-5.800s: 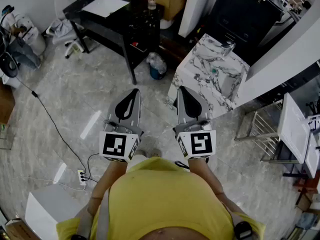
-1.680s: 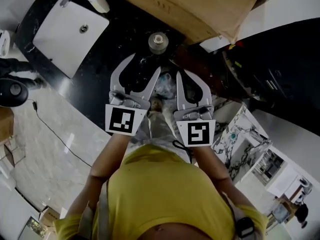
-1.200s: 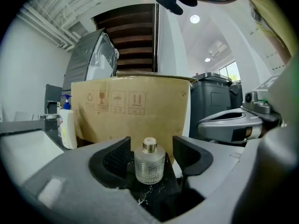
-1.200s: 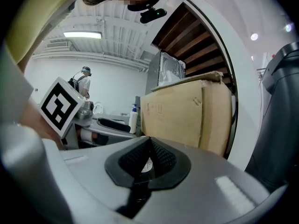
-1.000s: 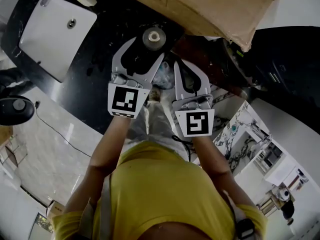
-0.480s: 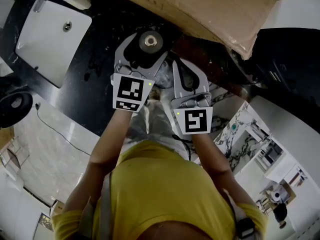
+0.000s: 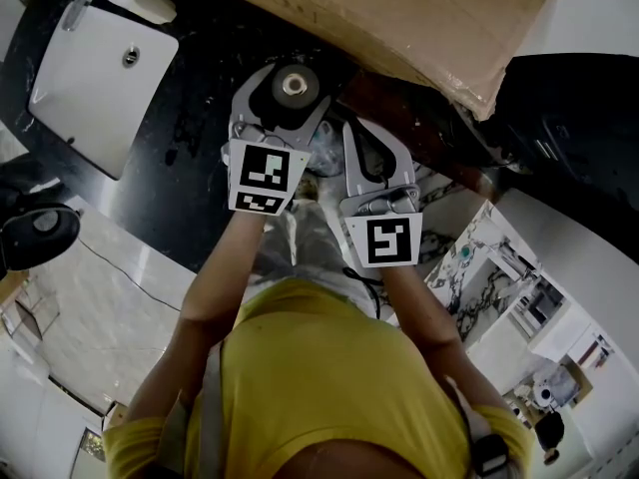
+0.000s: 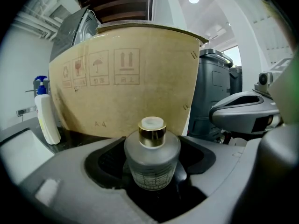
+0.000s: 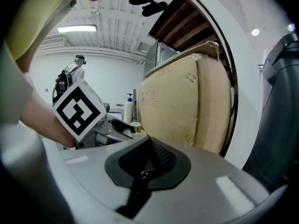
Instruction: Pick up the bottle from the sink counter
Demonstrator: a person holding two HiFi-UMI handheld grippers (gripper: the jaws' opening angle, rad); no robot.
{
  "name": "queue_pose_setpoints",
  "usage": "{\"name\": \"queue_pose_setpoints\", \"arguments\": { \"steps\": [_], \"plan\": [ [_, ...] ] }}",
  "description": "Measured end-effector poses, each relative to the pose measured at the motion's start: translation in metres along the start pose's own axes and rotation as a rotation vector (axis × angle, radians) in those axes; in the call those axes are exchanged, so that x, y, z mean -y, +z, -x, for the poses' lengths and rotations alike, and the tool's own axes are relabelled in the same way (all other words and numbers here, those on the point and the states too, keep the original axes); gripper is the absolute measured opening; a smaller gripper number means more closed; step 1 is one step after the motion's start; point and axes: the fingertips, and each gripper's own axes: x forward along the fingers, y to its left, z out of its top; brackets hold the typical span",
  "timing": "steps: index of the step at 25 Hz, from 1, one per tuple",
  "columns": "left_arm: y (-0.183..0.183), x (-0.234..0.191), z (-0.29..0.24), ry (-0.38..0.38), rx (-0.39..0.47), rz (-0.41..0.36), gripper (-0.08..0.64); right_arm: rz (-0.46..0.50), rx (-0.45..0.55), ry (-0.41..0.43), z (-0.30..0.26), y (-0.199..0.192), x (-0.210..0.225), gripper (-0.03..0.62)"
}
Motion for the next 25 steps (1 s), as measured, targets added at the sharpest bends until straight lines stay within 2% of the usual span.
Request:
{"name": "queue_pose_setpoints", "arguments": {
  "steps": [11, 20, 25],
  "plan": [
    [0.012, 0.001, 0.022, 0.013, 0.032, -0.006, 0.337, 0.044, 0.029, -0.017, 0.011, 0.017, -0.004, 0.002],
    [0.065, 0.002, 0.078, 0.018, 0.103, -0.019, 0.337, 0.058, 0.086, -0.037, 0.027, 0.052, -0.018, 0.002],
    [0.092, -0.003, 0.118, 0.048, 0.145, -0.04, 0.337, 0.067, 0.143, -0.056, 0.036, 0.083, -0.026, 0.002]
  ]
}}
